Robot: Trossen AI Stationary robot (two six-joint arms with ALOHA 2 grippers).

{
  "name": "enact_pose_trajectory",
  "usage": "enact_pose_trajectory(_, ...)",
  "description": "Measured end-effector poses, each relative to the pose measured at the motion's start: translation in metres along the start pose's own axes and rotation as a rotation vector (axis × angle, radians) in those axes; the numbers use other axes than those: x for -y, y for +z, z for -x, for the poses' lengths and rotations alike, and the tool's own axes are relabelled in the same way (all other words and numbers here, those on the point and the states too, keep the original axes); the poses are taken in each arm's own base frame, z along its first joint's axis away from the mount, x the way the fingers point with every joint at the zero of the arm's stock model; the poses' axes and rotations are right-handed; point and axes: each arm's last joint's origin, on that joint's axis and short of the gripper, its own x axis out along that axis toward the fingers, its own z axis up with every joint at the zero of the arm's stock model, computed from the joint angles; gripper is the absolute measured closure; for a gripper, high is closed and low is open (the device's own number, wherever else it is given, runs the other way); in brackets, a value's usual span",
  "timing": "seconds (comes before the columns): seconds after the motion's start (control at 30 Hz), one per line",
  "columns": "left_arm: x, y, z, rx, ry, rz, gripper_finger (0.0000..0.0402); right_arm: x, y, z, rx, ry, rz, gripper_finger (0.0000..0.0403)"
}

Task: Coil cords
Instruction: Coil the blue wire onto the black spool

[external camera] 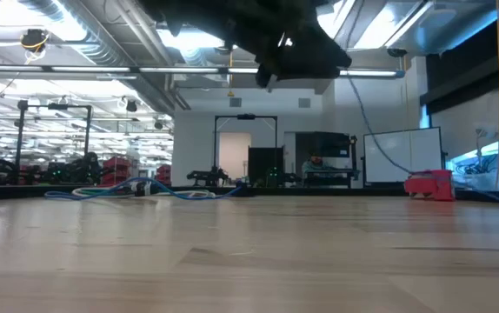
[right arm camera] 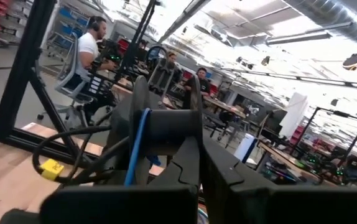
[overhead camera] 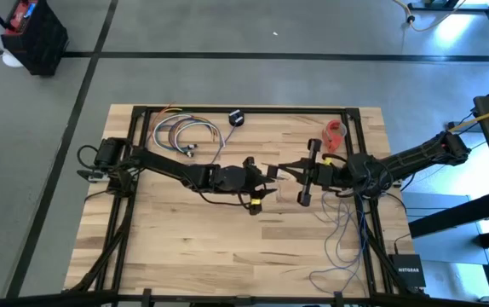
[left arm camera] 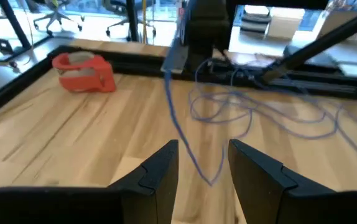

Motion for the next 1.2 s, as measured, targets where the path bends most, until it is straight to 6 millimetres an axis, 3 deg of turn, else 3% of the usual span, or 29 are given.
enact_pose_trajectory(0.5, 0.001, 0.006, 0.0, 0.064, -0.011, -0.021, 0.0274, 0.0, 0.0, 0.0, 0.009, 0.008, 0.018, 0.04)
enact_pose_trajectory(0.67, 0.001, 0.009, 0.001, 0.092, -0.012, -0.041, 0.0312, 0.0, 0.0, -0.001, 0.007, 0.009, 0.019, 0.04)
enact_pose_trajectory(0.87, 0.0, 0.008, 0.0, 0.08, 0.02, -0.079, 0.039, 0.0, 0.0, -0.001, 0.007, 0.009, 0.018, 0.0399)
enact_pose_trajectory(1.03, -0.005, 0.002, 0.003, -0.003, 0.146, -0.108, 0.0389, -0.001, -0.002, -0.001, -0.009, 0.018, 0.024, 0.04)
enact_pose_trajectory(1.2, -0.006, 0.013, 0.026, -0.073, 0.251, -0.148, 0.0397, -0.002, -0.003, -0.001, -0.022, 0.025, 0.029, 0.0399)
